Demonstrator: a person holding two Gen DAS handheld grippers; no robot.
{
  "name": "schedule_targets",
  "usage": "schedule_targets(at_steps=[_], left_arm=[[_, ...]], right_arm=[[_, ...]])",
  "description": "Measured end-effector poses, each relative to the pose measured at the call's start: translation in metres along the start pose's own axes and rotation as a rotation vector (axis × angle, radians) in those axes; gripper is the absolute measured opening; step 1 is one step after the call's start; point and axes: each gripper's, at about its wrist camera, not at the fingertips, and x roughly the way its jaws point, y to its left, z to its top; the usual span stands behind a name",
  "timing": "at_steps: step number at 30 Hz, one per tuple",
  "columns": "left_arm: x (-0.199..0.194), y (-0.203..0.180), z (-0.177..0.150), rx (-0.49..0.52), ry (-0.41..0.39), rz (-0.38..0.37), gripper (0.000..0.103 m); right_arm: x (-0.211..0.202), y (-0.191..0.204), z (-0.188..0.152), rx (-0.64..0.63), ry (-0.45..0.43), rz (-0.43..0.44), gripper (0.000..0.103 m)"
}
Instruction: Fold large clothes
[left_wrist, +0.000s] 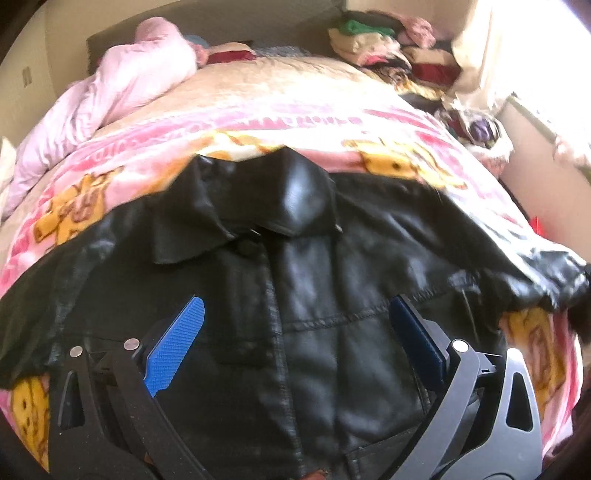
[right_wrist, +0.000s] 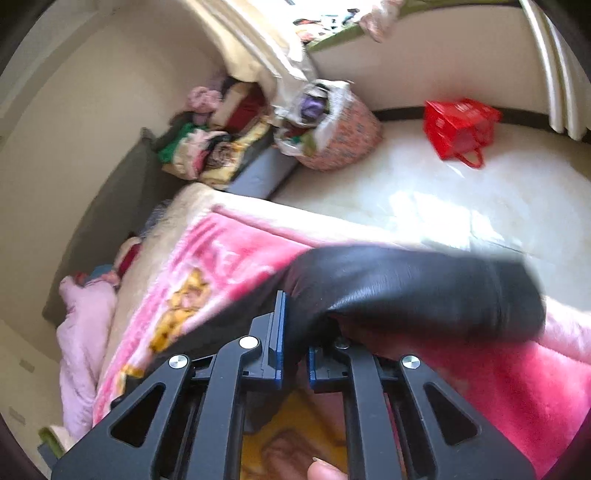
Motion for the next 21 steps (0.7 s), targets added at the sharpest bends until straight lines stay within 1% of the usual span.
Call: schedule_targets(at_steps=[2, 5, 12, 18, 21], left_arm=[[-0.007, 0.012, 0.004, -0.029, -0.015, 0.000, 0.094], [-0.017, 0.030, 0.010, -0.069, -0.030, -0.005, 0.094], [-0.035, 0.070, 0.017, -0.161, -0.051, -0.041, 0.094], [-0.049, 0.106, 0.018, -0.237, -0.060, -0.068, 0.094], [-0.059, 0.128, 0.019, -0.276, -0.074, -0.077, 0.094]], right_arm=[[-0.008, 0.018, 0.000, -0.051, -0.016, 0.041, 0.007], [-0.017, 0.042, 0.001, -0.114, -0.034, 0.079, 0.006], [-0.041, 0.106, -0.006, -0.271, -0.070, 0.173, 0.006], [-0.057, 0.170, -0.028, -0.421, -0.079, 0.250, 0.006], [-0.060, 0.204, -0.047, -0.491, -0.069, 0.297, 0.006]])
